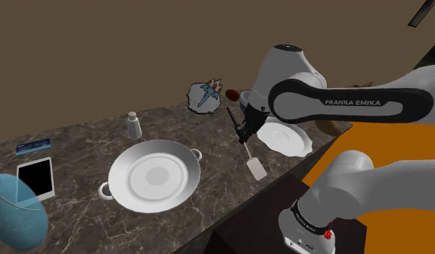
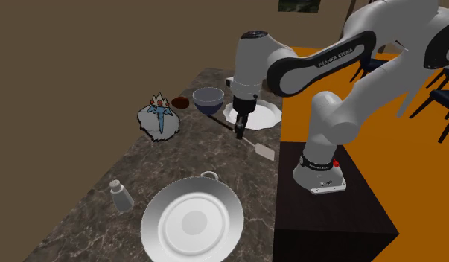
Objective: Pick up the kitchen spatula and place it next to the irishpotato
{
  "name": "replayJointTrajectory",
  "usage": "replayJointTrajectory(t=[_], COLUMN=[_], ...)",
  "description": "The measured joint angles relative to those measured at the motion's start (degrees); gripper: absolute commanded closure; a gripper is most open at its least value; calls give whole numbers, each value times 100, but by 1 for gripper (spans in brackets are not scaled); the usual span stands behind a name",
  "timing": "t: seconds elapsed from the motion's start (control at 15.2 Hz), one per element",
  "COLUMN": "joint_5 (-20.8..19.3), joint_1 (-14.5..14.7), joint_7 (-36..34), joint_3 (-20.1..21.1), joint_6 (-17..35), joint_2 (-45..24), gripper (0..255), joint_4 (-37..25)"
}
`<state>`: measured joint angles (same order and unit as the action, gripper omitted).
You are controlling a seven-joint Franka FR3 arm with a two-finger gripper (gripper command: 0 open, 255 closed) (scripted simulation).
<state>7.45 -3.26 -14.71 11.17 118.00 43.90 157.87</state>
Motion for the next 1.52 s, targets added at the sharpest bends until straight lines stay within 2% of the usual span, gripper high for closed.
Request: replayJointTrajectory(t=[0.92,1.52], joint_5=[-114,-810], joint_1=[-52,-606], joint_7=[-1,1137], joint_3=[-126,-1185], joint_6=[-1133,-1144], joint_2=[182,203], gripper=[255,255], joint_4=[-953,-918])
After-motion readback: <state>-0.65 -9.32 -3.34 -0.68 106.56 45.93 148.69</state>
